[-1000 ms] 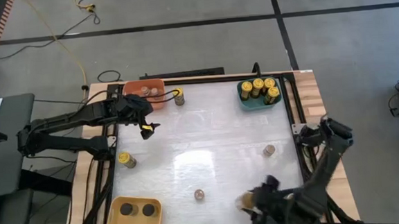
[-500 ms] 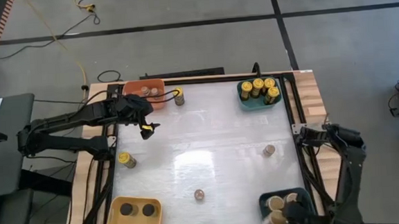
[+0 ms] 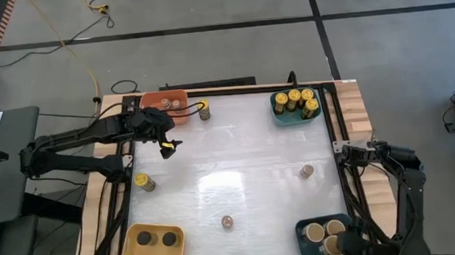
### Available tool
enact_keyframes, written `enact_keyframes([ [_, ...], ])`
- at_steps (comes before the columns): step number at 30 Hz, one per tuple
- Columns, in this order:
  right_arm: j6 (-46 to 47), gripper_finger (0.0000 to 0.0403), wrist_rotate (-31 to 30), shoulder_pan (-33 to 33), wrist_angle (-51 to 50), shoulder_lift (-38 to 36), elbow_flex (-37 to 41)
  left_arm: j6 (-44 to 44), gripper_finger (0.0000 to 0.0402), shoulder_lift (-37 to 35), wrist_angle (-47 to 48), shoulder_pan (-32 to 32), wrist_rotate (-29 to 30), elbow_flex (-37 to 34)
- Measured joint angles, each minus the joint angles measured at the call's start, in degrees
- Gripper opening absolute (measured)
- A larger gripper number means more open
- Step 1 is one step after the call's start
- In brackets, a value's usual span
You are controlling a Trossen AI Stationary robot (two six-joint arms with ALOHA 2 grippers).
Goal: Sort spices by type
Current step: Put the gold seasoning bottle into the bottom teal dark blue bin
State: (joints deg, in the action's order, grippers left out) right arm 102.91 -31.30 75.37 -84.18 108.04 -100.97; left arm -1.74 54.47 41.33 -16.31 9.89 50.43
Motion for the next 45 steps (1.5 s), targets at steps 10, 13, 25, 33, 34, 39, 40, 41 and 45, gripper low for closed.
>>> enact_keyframes([
  [10, -1.06, 0.0303, 0.06, 2.29, 0.81, 5.99, 0.00, -1.27, 0.0379, 0.01, -0.03, 0.01, 0.00, 0.00],
  [13, -0.48, 0.0303, -0.21, 2.32, 0.41, 7.49, 0.00, -2.19, 0.0379, -0.01, -0.06, -0.01, 0.00, 0.00],
  [25, 3.71, 0.0324, -2.22, 2.73, 3.76, 8.42, 4.57, -3.67, 0.0379, -0.01, -2.07, 0.00, 0.00, 0.00],
  [33, 3.79, 0.0352, -2.16, 2.62, 3.58, 7.85, 4.74, -4.41, 0.0379, 0.01, -2.06, -0.01, 0.01, 0.00],
  [34, 3.77, 0.0350, -1.94, 2.57, 3.47, 7.53, 4.74, -4.42, 0.0379, 0.01, -2.04, -0.01, 0.00, 0.00],
  [39, 3.46, 0.0342, -1.69, 2.54, 2.86, 5.79, 4.74, -4.52, 0.0379, -0.01, -2.04, 0.01, 0.00, 0.00],
  [40, 3.28, 0.0341, -1.63, 2.55, 2.75, 5.22, 4.74, -4.52, 0.0379, 0.01, -2.04, -0.01, 0.00, 0.00],
  [41, 3.14, 0.0340, -1.62, 2.56, 2.60, 4.57, 4.74, -4.52, 0.0379, 0.01, -2.04, -0.01, 0.00, 0.00],
  [45, 3.12, 0.0340, -1.58, 2.59, 0.55, 2.06, 4.74, -4.52, 0.0379, 0.00, -2.02, -0.01, 0.00, 0.00],
])
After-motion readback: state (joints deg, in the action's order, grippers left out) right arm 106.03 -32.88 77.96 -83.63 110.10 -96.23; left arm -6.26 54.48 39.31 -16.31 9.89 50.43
